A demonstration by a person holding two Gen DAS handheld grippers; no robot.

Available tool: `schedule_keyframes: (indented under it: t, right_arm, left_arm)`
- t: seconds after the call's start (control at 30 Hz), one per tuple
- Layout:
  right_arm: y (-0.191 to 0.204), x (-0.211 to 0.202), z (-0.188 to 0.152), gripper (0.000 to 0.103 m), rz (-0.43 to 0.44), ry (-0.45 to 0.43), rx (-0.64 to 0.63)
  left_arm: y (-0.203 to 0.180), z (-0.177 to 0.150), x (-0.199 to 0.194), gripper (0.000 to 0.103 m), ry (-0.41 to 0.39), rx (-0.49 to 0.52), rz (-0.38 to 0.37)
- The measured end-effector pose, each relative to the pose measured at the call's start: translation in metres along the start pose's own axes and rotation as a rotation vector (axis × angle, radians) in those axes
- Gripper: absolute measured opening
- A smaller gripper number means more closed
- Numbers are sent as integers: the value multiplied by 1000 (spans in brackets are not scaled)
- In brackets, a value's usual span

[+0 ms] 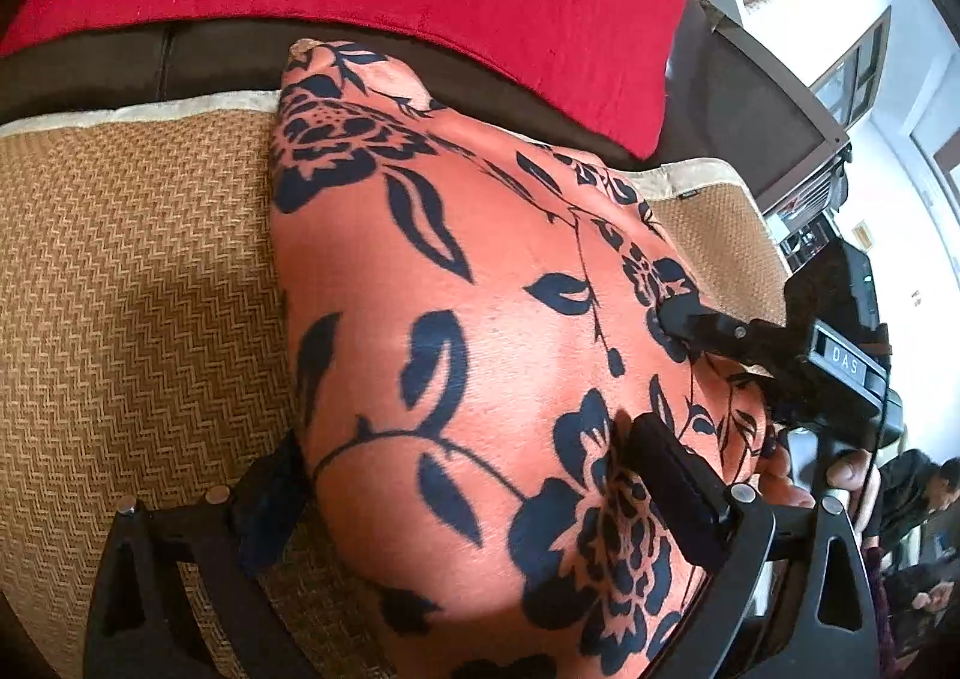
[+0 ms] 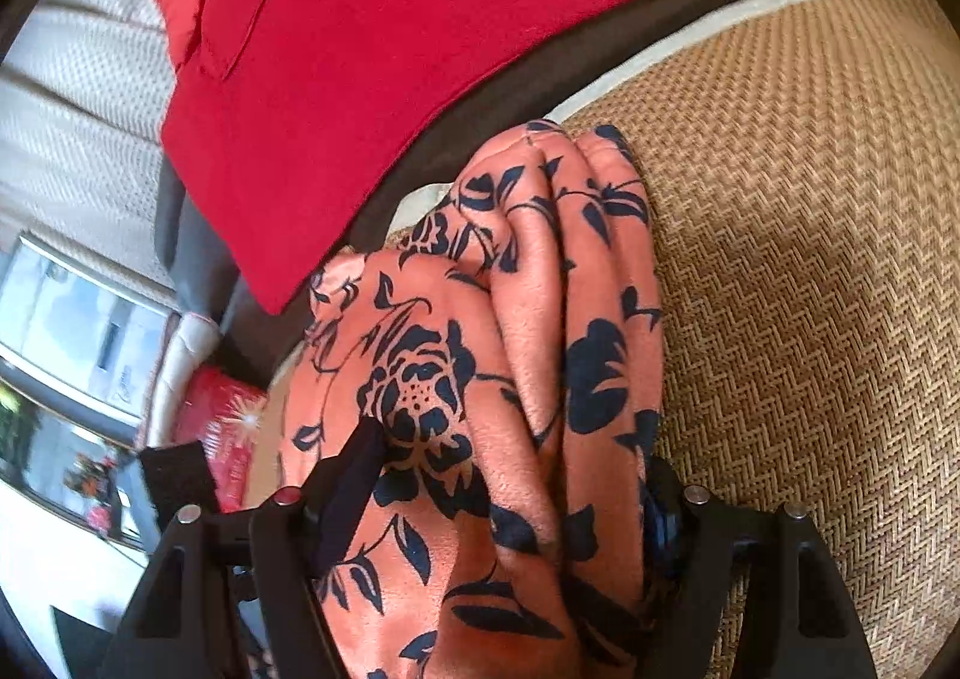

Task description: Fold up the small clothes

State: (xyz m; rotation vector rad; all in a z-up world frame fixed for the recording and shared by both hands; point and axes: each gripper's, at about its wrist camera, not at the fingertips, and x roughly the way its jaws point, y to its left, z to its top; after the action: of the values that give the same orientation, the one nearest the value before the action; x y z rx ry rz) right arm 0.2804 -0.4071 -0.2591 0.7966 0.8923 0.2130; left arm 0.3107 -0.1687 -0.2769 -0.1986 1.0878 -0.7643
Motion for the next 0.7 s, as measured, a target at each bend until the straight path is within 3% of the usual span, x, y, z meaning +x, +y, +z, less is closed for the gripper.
schedule_keyframes:
  t: [0.07,0.27,0.33,0.47,0.7]
  right_arm:
    - [7,4,-2,62,-32,-5,-32]
    - [29,8,-3,47,-86,-36,-105]
    - [38,11,-5,45,-101,-48,-123]
    - [52,15,-7,42,-122,-62,-164]
    - [84,30,-17,40,-145,-79,-227]
  left_arm:
    - [-3,0,0,97,-13,6,11]
    - [-4,-5,-8,93,-38,26,23]
    - [-7,-6,-10,92,-47,39,31]
    - [-15,-6,-24,68,-105,105,81]
    - [-16,-13,-40,60,-130,125,102]
